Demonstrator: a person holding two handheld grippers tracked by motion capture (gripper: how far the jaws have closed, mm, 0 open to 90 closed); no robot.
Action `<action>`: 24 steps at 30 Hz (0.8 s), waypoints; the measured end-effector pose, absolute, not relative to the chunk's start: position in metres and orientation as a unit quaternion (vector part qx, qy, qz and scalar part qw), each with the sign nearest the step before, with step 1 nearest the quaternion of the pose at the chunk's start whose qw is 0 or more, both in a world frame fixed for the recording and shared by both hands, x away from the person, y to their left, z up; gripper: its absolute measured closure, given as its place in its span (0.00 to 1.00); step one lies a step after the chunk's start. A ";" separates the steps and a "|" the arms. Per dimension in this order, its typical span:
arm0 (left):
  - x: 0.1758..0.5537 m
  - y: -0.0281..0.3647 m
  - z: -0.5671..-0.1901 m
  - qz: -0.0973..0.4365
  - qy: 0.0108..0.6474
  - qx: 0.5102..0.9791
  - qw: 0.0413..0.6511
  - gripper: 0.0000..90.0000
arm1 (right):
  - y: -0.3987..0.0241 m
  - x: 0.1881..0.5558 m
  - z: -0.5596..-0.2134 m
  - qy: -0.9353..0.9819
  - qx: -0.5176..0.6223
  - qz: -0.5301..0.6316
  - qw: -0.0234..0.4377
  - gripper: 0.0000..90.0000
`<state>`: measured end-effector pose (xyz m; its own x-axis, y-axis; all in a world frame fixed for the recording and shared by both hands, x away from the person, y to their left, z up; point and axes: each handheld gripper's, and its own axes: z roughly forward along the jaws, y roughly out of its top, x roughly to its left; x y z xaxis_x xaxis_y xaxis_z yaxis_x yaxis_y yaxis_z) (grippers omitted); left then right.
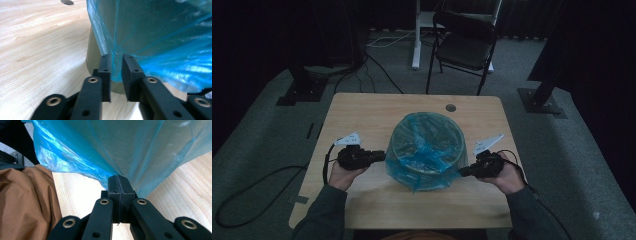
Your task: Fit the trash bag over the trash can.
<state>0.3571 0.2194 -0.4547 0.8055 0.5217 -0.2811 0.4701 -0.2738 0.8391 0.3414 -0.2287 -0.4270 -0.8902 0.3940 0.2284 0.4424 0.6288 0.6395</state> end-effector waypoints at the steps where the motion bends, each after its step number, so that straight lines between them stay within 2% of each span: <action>1: 0.356 0.220 -0.453 0.026 0.309 0.796 0.521 0.82 | -0.229 0.341 -0.426 -0.900 -0.229 -0.369 0.034 0.99; 4: 0.355 0.220 -0.450 0.026 0.304 0.794 0.527 0.77 | -0.231 0.339 -0.423 -0.897 -0.222 -0.382 0.035 0.95; 10: 0.350 0.214 -0.441 0.037 0.288 0.797 0.529 0.73 | -0.244 0.334 -0.410 -0.881 -0.205 -0.425 0.037 0.78; 24: 0.349 0.212 -0.410 0.056 0.261 0.790 0.553 0.72 | -0.255 0.342 -0.398 -0.852 -0.248 -0.459 -0.041 0.69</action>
<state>0.3485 0.2116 -0.4103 0.8580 0.4731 -0.1999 0.3499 -0.2534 0.9019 0.3418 -0.2554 -0.3979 -0.8732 0.4608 0.1588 0.3863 0.4558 0.8019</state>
